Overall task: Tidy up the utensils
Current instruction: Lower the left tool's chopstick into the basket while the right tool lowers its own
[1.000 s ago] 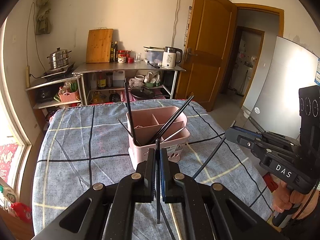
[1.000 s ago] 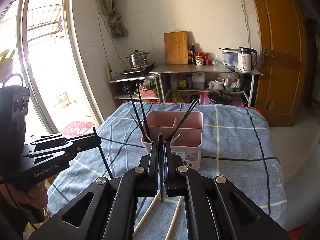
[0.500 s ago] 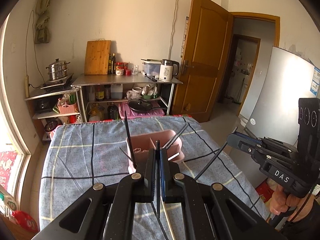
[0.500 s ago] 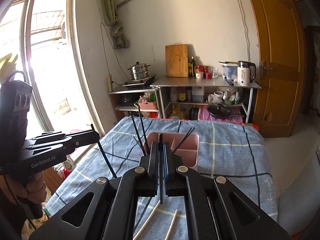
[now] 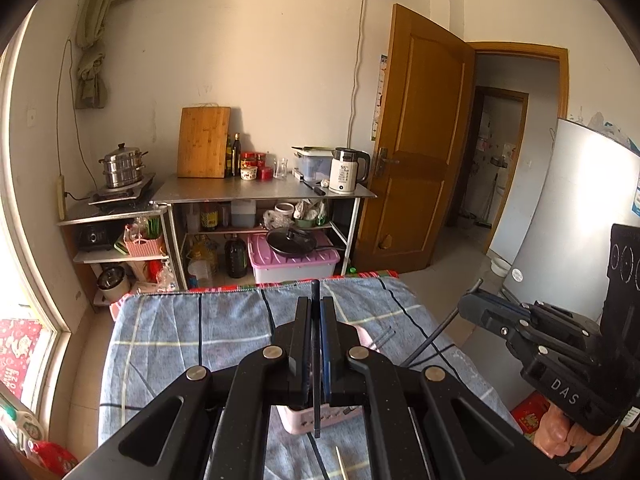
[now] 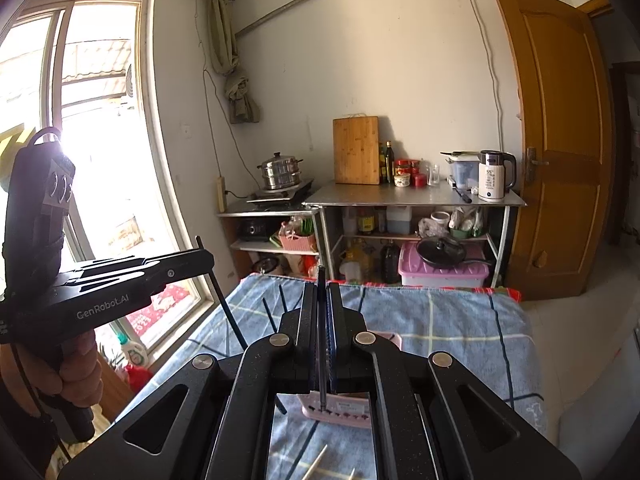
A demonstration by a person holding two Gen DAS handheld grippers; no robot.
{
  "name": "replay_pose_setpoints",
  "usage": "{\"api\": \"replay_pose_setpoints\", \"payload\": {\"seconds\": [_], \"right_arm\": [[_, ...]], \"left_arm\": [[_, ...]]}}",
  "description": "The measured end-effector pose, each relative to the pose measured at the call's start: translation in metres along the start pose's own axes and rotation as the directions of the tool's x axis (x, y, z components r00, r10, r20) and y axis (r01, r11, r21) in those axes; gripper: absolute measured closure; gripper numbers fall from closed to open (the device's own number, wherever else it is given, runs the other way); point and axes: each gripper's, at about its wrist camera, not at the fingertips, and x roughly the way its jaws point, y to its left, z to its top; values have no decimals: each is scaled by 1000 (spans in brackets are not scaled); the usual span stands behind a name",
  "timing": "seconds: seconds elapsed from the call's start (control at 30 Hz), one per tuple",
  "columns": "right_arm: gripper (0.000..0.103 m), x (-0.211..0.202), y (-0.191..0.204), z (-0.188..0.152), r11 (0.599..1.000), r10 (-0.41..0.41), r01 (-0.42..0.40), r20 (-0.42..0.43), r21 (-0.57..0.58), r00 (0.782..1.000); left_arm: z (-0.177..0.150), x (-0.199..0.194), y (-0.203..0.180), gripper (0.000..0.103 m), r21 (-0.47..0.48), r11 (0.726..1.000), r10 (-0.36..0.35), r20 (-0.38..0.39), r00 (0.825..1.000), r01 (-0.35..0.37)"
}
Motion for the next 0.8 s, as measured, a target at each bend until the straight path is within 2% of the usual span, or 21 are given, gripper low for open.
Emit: {"api": "replay_pose_setpoints", "payload": {"seconds": [0.33, 0.8], "right_arm": [[99, 18, -8, 13, 1000, -3, 2, 14, 14, 1000], [99, 64, -22, -29, 999, -10, 15, -105, 47, 994]], "left_arm": [[18, 34, 10, 99, -9, 1000, 12, 11, 1000, -12], [-30, 83, 23, 99, -32, 999, 12, -82, 997, -15]]}}
